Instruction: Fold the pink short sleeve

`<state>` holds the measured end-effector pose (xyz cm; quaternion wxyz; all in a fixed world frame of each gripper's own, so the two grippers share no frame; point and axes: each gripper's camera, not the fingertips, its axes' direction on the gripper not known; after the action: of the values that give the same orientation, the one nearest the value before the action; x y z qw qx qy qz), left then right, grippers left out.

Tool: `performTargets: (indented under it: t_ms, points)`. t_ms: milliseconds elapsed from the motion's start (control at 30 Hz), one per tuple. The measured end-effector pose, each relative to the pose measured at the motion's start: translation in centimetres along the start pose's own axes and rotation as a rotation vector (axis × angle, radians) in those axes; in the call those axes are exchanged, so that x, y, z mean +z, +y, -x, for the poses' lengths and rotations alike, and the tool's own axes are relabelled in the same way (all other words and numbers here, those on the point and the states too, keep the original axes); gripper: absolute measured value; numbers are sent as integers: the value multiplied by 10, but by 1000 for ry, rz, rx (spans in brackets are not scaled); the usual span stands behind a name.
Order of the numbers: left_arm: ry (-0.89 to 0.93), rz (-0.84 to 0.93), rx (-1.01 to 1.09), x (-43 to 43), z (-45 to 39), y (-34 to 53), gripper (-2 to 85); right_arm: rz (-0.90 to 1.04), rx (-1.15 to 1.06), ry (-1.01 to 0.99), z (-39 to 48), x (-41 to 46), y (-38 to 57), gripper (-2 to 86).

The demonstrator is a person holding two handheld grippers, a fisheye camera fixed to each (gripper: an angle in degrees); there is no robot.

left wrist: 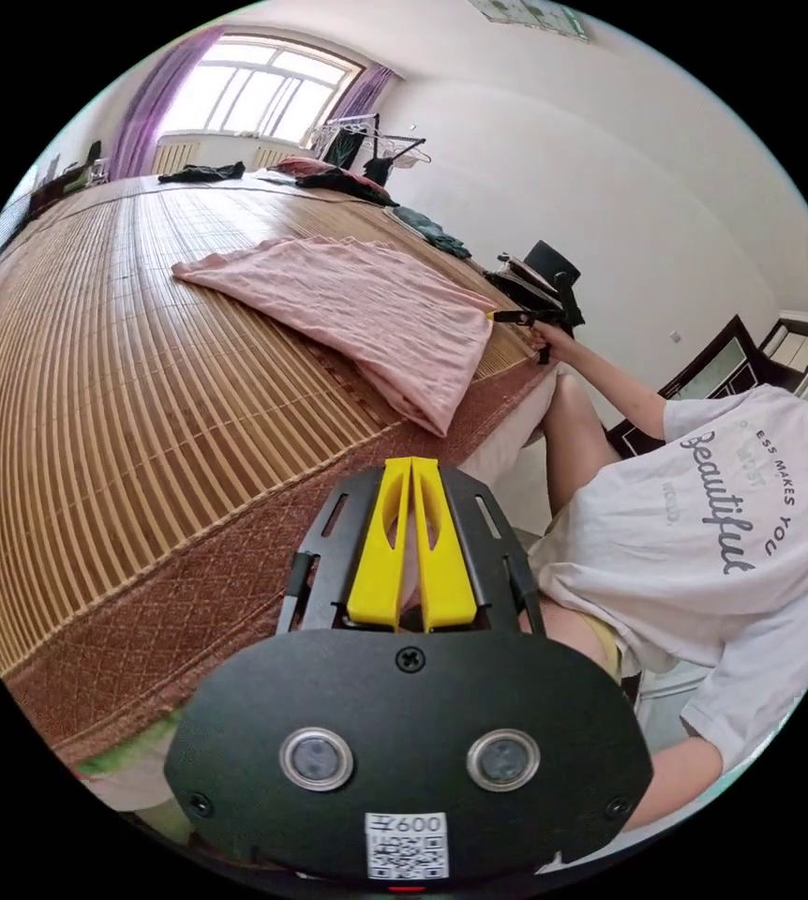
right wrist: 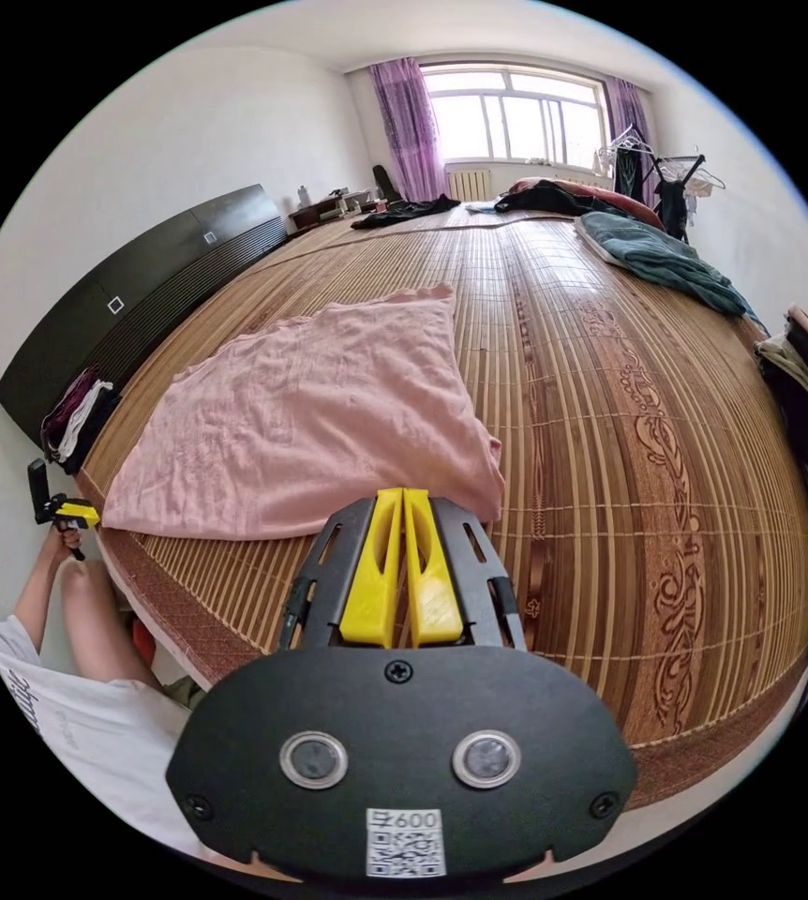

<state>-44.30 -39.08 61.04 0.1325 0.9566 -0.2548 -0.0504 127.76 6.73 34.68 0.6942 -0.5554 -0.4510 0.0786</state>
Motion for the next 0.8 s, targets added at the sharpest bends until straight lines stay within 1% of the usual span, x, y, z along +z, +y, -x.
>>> performTargets:
  t_ms: [67, 100, 133, 167, 200, 233, 267, 333, 367, 500, 633, 700, 800]
  points:
    - [-220, -52, 126, 6, -57, 42, 13, -13, -6, 3, -20, 14, -2, -8]
    - [-278, -57, 179, 10, -76, 52, 16, -14, -7, 5, -24, 17, -2, -8]
    - [-415, -40, 280, 27, -114, 69, 21, -14, -11, 11, -34, 26, -4, -8]
    - [-569, 11, 397, 54, -150, 86, 27, -14, -14, 16, -44, 34, -5, -8]
    - [-651, 51, 466, 72, -168, 96, 30, -15, -15, 17, -49, 38, -5, -8]
    - [-796, 129, 606, 113, -196, 119, 37, -16, -16, 18, -60, 46, -6, -9]
    - [-902, 193, 737, 152, -215, 147, 45, -18, -15, 16, -71, 55, -6, -9]
    - [-1008, 196, 860, 194, -229, 189, 56, -19, -13, 11, -89, 69, -7, -9]
    - [-1034, 215, 928, 217, -230, 216, 60, -21, -9, 5, -102, 78, -6, -9]
    - [-1063, 333, 991, 274, -209, 284, 64, -26, 17, -32, -145, 108, -2, -9]
    - [-1158, 439, 1074, 323, -171, 370, 56, -30, 44, -68, -195, 148, 7, -8]
    - [-1175, 465, 1110, 337, -156, 407, 43, -36, 29, -48, -208, 166, 13, -8]
    - [-1210, 474, 1128, 350, -133, 459, 26, -53, -50, 12, -217, 194, 25, -6]
